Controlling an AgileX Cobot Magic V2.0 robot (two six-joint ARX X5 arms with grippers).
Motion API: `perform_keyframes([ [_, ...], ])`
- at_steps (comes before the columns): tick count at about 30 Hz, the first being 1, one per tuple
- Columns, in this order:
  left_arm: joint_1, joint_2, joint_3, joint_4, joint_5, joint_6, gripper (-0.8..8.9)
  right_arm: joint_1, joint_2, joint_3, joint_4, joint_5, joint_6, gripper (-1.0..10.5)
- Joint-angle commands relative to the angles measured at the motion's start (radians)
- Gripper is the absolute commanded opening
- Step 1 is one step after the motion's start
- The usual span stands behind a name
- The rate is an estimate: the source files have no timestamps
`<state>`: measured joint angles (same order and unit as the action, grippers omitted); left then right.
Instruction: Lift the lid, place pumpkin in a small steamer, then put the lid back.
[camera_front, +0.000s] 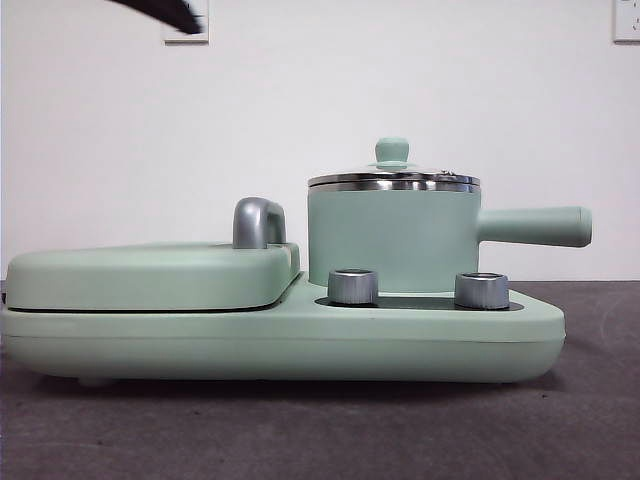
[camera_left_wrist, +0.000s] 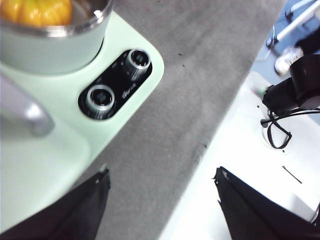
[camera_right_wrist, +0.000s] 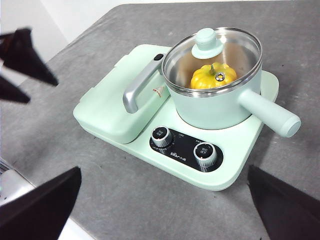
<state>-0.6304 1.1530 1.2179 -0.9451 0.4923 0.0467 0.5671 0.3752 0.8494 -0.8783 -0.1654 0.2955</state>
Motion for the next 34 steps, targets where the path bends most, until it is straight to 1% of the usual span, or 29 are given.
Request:
perform_keyframes([
  [1,0.018,-0.117,-0.126,0.060,-0.018,-0.089,3.32,0.006,0.002,0.005,0.010,-0.003,0.003,5.2],
  [5,0.041,-0.267,-0.267,0.156,-0.087,-0.173,3.33,0.006,0.002,0.005,0.010,-0.003,-0.009,5.2],
  [8,0.053,-0.347,-0.311,0.191,-0.135,-0.188,3.32,0.006,0.002,0.005,0.010,-0.003,-0.026,5.2],
  [9,0.055,-0.363,-0.314,0.190,-0.154,-0.188,3.18,0.006,0.002,0.005,0.010,-0.004,-0.029,5.1],
  [10,0.055,-0.381,-0.314,0.185,-0.186,-0.191,1.81,0.006,0.002,0.005,0.007,-0.021,-0.044,3.4],
  [11,0.055,-0.394,-0.314,0.182,-0.206,-0.189,0.09,0.006,0.002,0.005,0.005,-0.040,-0.058,1.4],
  [12,0.055,-0.410,-0.314,0.182,-0.229,-0.188,0.30,0.006,0.002,0.005,0.002,-0.053,-0.072,-0.3],
  [13,0.055,-0.424,-0.314,0.182,-0.248,-0.188,0.04,0.006,0.002,0.005,0.003,-0.051,-0.077,0.4],
  [21,0.055,-0.505,-0.314,0.182,-0.253,-0.189,0.06,0.006,0.001,0.005,0.017,-0.043,-0.069,0.4],
  [30,0.056,-0.552,-0.317,0.187,-0.253,-0.189,0.06,0.006,0.001,0.005,0.019,-0.043,-0.068,0.4],
  [32,0.080,-0.580,-0.337,0.200,-0.252,-0.190,0.06,0.006,0.001,0.005,0.019,-0.044,-0.068,0.4],
  [34,0.127,-0.632,-0.390,0.253,-0.243,-0.188,0.06,0.006,0.001,0.005,0.019,-0.044,-0.068,0.4],
])
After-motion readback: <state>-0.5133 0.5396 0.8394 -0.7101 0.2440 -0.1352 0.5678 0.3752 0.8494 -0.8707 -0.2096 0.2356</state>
